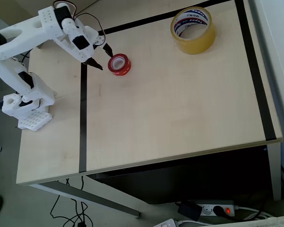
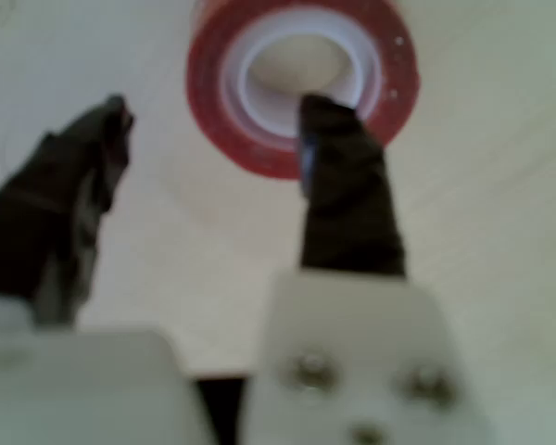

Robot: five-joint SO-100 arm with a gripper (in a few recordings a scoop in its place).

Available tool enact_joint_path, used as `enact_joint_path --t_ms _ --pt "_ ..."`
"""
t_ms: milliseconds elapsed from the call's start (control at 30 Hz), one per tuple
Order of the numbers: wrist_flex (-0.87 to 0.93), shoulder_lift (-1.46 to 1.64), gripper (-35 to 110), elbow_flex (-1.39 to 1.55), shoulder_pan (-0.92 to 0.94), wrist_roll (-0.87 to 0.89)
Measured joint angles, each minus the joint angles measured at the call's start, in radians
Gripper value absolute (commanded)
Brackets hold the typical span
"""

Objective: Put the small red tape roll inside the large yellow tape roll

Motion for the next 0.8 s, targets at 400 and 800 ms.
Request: enact_joint_path --t_ms 400,800 --pt "-0.025 -0.051 1 -0.003 -0.005 0.0" --pt "-0.023 -0.075 0 -0.005 -0.005 0.0"
